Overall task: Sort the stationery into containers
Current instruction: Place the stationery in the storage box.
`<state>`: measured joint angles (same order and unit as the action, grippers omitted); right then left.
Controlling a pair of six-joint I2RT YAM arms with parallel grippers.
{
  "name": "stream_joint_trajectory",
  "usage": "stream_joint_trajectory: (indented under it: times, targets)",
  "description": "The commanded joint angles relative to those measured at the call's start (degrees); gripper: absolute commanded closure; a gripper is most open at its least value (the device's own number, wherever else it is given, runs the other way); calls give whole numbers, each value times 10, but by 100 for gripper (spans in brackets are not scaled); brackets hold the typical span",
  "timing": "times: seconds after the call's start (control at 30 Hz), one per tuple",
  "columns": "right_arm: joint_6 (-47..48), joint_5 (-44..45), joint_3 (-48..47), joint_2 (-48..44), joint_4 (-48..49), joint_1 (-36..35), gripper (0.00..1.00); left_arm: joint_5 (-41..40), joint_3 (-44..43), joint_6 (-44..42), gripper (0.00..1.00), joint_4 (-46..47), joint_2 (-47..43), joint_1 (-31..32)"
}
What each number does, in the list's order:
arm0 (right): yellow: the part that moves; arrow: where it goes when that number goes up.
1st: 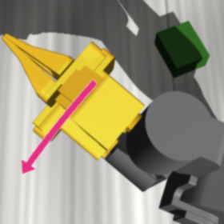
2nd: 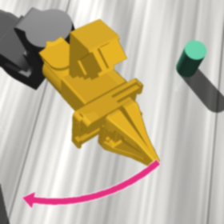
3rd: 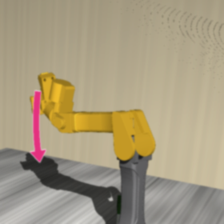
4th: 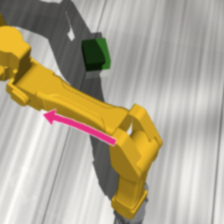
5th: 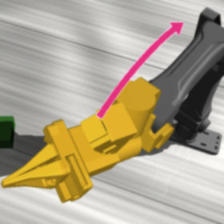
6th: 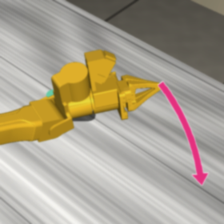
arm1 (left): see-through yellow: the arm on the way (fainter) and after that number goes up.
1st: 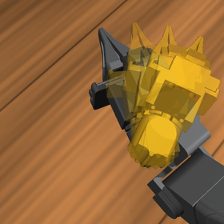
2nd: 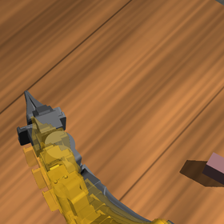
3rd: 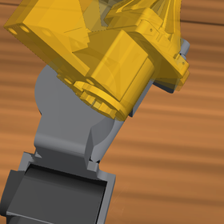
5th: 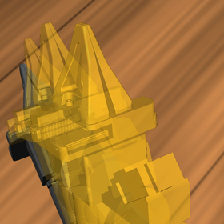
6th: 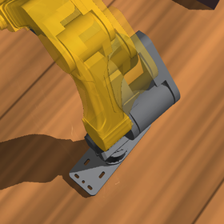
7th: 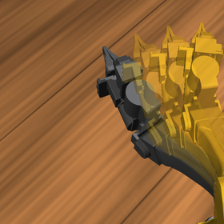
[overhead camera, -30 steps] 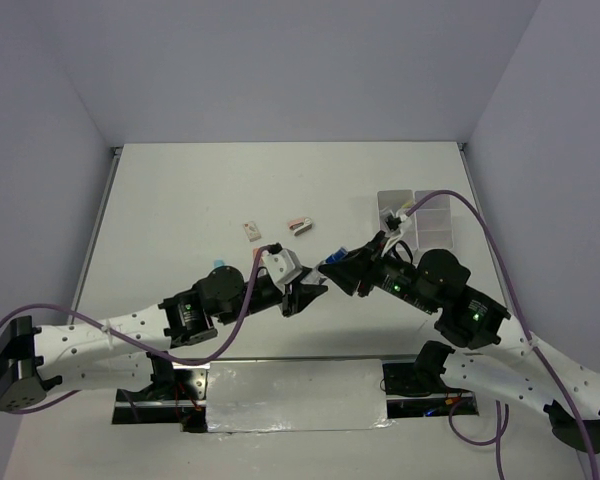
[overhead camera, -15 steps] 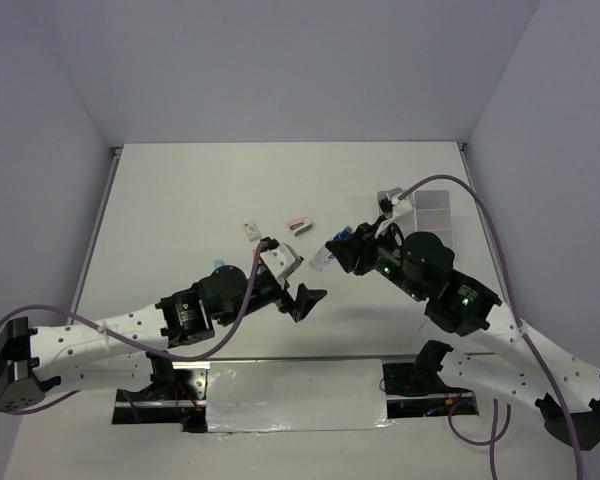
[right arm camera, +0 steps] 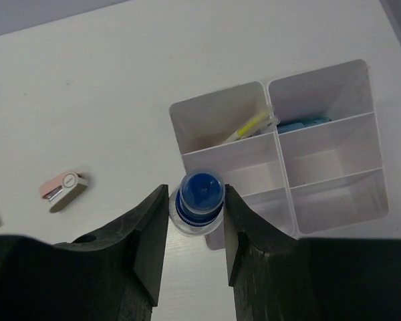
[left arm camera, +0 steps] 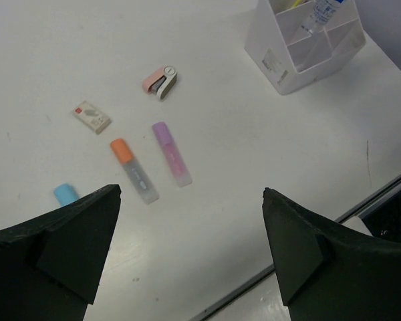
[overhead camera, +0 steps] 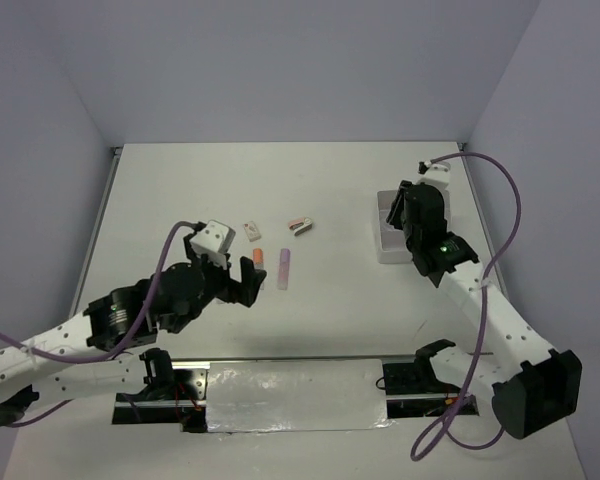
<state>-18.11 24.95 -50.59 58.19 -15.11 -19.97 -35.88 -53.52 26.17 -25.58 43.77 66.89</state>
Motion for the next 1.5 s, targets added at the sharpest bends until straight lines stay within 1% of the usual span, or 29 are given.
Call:
stream_joint_trajectory:
  times: [0.0, 0.13, 0.2, 0.27, 0.37, 0.5, 0.6, 0.67, 0.73, 0.77, 0.8, 0.97, 1.0, 1.07, 1.1, 1.17, 1.2, 1.23, 1.27, 1.33, 1.37, 1.47]
  targets:
    - [11, 32, -31, 35, 63, 12, 100, -15, -17, 41, 1, -117, -49, 2]
    - [-4, 15, -38, 82, 72, 36, 100, -34, 6, 24, 1, -130, -103, 2]
    - [-5, 18, -35, 94, 90, 44, 100, -24, 29, 11, 1, -113, -137, 2]
    - [-3, 17, -36, 115, 94, 55, 100, 2, 34, 10, 1, -110, -164, 2]
    - [4, 12, -48, 140, 97, 67, 100, 13, 48, 14, 1, -101, -194, 2]
    - [14, 8, -44, 148, 107, 76, 100, 15, 54, 16, 1, -100, -207, 2]
    - [17, 5, -28, 151, 122, 80, 100, 9, 53, 20, 1, -104, -198, 3]
    - [14, 4, -19, 161, 123, 83, 95, 6, 50, 23, 1, -106, -191, 3]
    - [10, -7, -16, 169, 120, 85, 77, 3, 50, 27, 1, -107, -180, 2]
    - [9, -10, -14, 175, 121, 83, 65, -4, 50, 30, 1, -109, -177, 2]
    - [4, -17, -13, 177, 121, 84, 49, -12, 48, 39, 1, -114, -168, 2]
    - [-5, -25, -21, 188, 104, 83, 43, -74, 37, 84, 1, -148, -139, 2]
    - [-8, -25, -22, 185, 100, 84, 40, -101, 37, 110, 1, -155, -132, 2]
    - [-11, -30, -25, 171, 90, 83, 37, -125, 40, 139, 1, -170, -127, 2]
    - [-11, -32, -28, 166, 86, 83, 32, -151, 48, 175, 1, -176, -122, 2]
    - [-16, -36, -37, 144, 61, 84, 31, -170, 57, 209, 1, -184, -116, 2]
    - [-20, -40, -38, 133, 55, 83, 31, -189, 63, 250, 1, -188, -107, 2]
    - [-23, -46, -37, 119, 42, 81, 31, -196, 66, 271, 1, -191, -100, 2]
    - [-25, -53, -36, 86, 39, 80, 31, -200, 67, 286, 1, -194, -93, 2]
    - [-31, -74, -30, 51, 22, 73, 30, -205, 75, 293, 1, -173, -65, 2]
    - [-32, -85, -30, 18, 15, 66, 29, -205, 75, 294, 1, -164, -55, 2]
    - [-33, -137, -30, -32, -18, 42, 29, -205, 76, 293, 1, -123, 23, 1]
